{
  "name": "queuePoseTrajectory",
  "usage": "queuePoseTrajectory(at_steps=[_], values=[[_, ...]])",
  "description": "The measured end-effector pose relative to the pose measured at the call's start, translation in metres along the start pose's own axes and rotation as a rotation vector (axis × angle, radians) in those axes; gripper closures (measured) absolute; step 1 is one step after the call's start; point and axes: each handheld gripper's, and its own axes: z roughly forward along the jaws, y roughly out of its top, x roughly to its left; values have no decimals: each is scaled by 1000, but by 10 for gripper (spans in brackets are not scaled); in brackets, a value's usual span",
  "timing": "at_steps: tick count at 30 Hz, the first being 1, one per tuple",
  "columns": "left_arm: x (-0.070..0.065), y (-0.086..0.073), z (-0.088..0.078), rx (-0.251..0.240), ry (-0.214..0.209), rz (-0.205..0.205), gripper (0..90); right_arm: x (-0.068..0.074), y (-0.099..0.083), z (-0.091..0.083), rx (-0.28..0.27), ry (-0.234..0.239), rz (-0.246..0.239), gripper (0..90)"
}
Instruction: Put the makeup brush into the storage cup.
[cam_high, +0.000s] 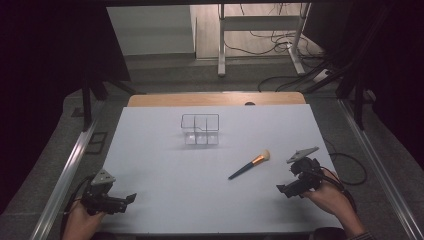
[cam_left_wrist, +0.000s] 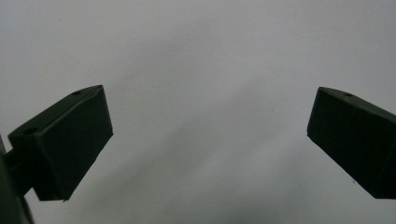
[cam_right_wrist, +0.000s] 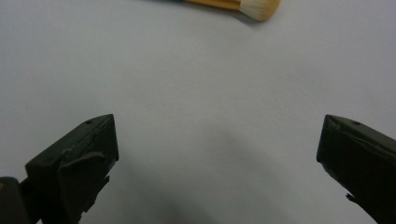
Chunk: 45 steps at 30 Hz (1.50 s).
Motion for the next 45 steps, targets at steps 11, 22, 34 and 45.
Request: queuePoseTrajectory(at_steps=[11, 22, 34, 45], values=[[0, 0, 1, -1, -3, 3, 6, -4, 9, 3, 13, 15, -9, 0], [0, 0, 1, -1, -4, 3, 6, -4, 21, 10, 45, 12, -28, 0], [0, 1, 1, -1, -6, 6, 6, -6, 31, 18, 42, 46, -10, 0], [-1, 1, 1, 2, -7, 9, 6, -7, 41, 25, 46, 53, -10, 0]])
